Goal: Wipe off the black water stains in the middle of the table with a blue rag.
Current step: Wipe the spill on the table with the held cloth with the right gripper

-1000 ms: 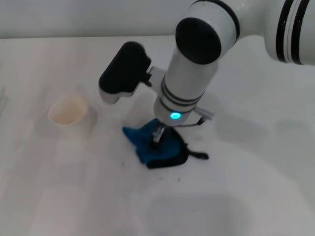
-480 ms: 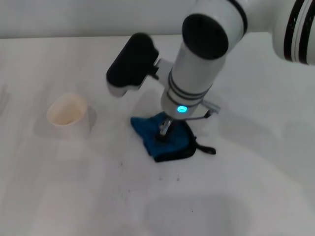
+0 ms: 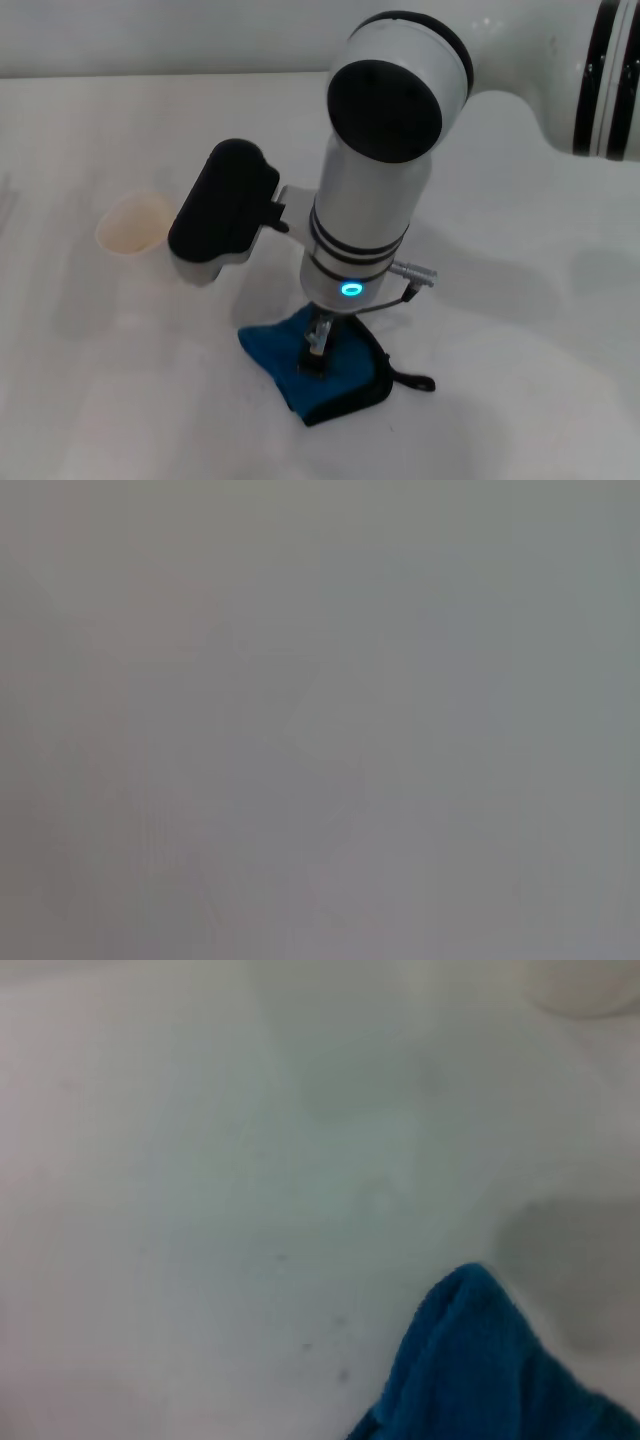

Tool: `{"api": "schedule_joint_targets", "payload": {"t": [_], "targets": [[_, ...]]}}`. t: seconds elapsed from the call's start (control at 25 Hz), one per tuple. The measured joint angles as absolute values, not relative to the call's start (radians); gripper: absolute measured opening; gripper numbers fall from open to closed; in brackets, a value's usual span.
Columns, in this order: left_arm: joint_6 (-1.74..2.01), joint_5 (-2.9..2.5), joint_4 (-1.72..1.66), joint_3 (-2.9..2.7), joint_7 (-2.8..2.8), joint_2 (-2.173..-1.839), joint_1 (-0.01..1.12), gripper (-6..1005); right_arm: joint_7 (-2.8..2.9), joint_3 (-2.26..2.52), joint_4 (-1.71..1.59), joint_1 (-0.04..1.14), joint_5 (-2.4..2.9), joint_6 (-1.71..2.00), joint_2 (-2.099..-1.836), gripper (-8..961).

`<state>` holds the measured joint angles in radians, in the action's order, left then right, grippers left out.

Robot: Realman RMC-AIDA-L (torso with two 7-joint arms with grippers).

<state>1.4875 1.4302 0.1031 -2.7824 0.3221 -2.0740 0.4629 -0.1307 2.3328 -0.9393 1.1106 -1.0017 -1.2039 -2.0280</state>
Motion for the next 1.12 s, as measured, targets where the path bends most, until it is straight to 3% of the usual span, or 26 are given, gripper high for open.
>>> {"api": "schedule_joint_targets", "payload": {"t": [1.12], "targets": [[1.488,1.431,0.085,-2.784,0.322,-2.077,0.472,875,-0.165,2.281,-0.803,1.097,-0.946,-1.046,-2.028,79]]}}
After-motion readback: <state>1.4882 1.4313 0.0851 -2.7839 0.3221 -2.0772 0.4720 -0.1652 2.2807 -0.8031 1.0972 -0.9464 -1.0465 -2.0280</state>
